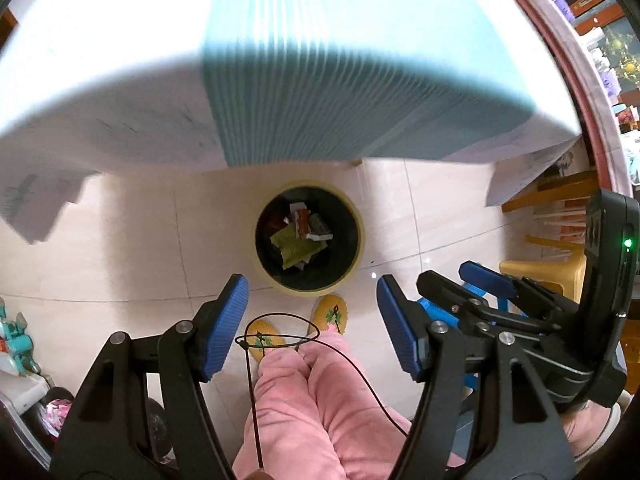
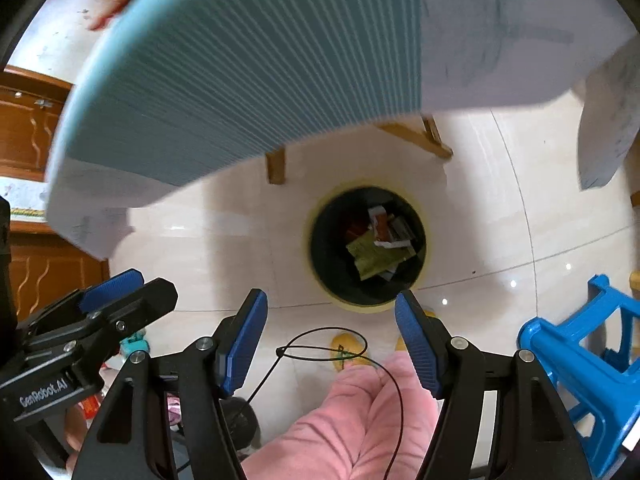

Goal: Collect trash
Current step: 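Carry tube and packet down over the black bin and open both tools, then move both tools back over the table toward the red snack bag, then grasp red snack bag with left tool while right tool grasps milk carton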

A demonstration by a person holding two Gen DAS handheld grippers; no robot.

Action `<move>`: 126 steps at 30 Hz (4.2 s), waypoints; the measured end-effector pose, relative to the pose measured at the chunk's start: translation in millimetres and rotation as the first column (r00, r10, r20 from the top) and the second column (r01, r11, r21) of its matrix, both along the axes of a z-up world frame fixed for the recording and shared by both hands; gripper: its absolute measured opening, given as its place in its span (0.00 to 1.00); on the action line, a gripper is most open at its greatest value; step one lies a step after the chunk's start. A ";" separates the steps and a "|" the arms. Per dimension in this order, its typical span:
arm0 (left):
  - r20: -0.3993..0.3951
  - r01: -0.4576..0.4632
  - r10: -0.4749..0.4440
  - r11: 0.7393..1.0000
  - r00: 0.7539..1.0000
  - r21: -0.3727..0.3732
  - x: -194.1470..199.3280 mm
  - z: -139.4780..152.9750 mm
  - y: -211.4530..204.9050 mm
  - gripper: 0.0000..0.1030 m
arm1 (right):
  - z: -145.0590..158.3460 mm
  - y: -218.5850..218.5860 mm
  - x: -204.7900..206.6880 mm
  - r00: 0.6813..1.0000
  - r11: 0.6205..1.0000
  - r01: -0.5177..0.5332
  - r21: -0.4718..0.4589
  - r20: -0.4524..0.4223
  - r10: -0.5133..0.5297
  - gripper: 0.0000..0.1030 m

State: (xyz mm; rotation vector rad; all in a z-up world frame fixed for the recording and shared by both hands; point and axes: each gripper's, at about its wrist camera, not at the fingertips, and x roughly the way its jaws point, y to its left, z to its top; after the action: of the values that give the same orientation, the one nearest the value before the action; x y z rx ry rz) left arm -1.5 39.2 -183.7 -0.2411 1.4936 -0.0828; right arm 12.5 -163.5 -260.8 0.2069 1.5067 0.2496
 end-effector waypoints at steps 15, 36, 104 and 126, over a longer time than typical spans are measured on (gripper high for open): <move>0.202 -0.110 0.104 0.994 0.974 0.022 25.6 178.9 33.8 0.62 | 196.8 21.2 27.3 0.961 0.988 -0.147 0.035 0.241 0.134 0.65; 0.363 -0.302 0.272 0.953 0.891 0.027 85.6 271.6 67.7 0.62 | 331.0 58.1 116.1 0.800 0.935 -0.352 0.050 0.535 0.273 0.65; -0.085 -0.319 0.309 0.935 0.947 -0.157 283.4 30.0 255.1 0.02 | 106.0 312.9 402.7 0.853 0.880 -0.450 -0.156 0.218 0.475 0.57; -0.037 -0.274 0.272 0.954 0.962 -0.117 283.5 40.7 232.6 0.03 | 106.0 275.8 359.9 0.882 0.910 -0.413 -0.037 0.232 0.410 0.46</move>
State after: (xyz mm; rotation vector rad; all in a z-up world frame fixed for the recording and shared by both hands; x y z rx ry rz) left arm 282.0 271.8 -143.0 -0.5462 1.4637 0.0518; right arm 372.4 112.3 -154.9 -0.1358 1.2991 0.6060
